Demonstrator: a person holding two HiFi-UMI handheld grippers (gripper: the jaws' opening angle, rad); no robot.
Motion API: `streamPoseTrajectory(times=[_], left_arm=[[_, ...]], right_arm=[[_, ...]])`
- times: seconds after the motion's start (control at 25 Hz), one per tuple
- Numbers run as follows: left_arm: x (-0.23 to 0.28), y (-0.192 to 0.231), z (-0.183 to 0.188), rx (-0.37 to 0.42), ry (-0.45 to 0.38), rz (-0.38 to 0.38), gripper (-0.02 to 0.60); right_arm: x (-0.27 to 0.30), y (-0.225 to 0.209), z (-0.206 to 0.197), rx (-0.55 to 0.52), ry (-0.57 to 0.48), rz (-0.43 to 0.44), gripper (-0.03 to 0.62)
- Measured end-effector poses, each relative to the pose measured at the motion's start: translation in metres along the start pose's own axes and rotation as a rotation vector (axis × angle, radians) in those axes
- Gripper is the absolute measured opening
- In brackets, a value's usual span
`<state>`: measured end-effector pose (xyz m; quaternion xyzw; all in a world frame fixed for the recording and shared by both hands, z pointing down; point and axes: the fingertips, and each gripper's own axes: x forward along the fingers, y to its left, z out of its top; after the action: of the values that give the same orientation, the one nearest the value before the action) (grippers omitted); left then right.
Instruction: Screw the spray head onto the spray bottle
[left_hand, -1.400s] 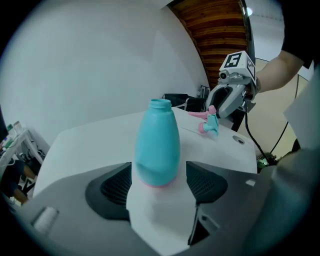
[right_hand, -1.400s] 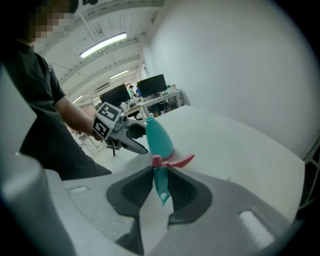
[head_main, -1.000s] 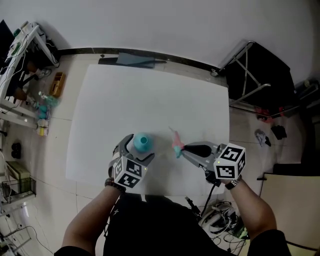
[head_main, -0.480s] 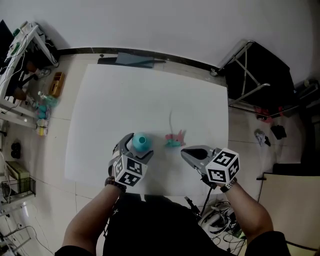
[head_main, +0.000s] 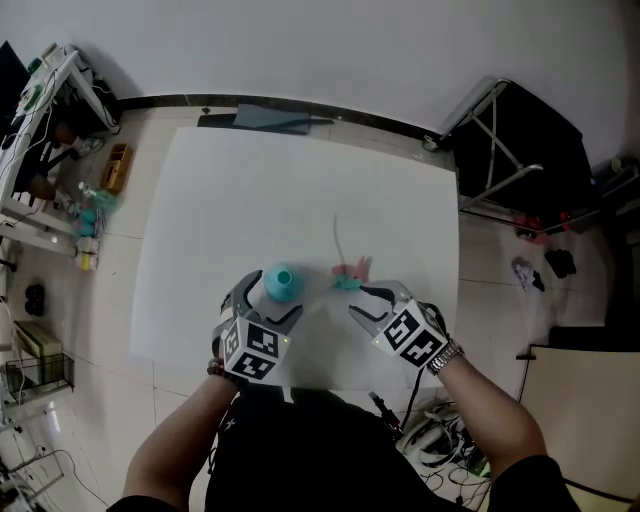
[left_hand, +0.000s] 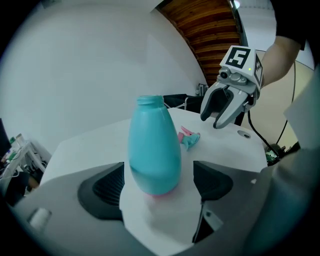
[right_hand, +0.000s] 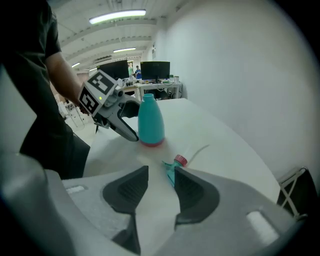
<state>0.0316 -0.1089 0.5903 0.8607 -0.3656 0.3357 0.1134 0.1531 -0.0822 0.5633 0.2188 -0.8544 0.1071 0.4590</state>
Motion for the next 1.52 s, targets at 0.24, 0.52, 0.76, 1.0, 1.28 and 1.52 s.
streamPoseTrajectory(times=[0.24,0.52,0.76,1.0,1.28,1.52], left_arm=[[-0.017,-0.005,-0.002,-0.003,-0.018,0.011,0.463],[-0.041,-0.026,0.002,0.064,-0.063,0.001,0.423],[-0.039,-0.076,0.016,0.15,-0.091,-0.111,0.333],[-0.003,-0.098,0.034,0.224,-0.039,-0.107,0.288],[0.037,-0.096,0.033,0.208,0.087,-0.024,0.254],[0.057,-0.093,0.03,0.164,0.144,0.021,0.25]], right_arm=[[0.025,-0.005,-0.006,-0.113,0.072,-0.032,0.173],[0.028,-0.018,-0.013,-0.111,0.095,-0.048,0.173],[0.025,-0.02,-0.019,-0.129,0.102,-0.054,0.173],[0.028,-0.017,-0.028,-0.161,0.119,-0.047,0.173],[0.037,-0.015,-0.027,-0.257,0.118,-0.008,0.173],[0.045,-0.01,-0.03,-0.331,0.116,0.053,0.173]])
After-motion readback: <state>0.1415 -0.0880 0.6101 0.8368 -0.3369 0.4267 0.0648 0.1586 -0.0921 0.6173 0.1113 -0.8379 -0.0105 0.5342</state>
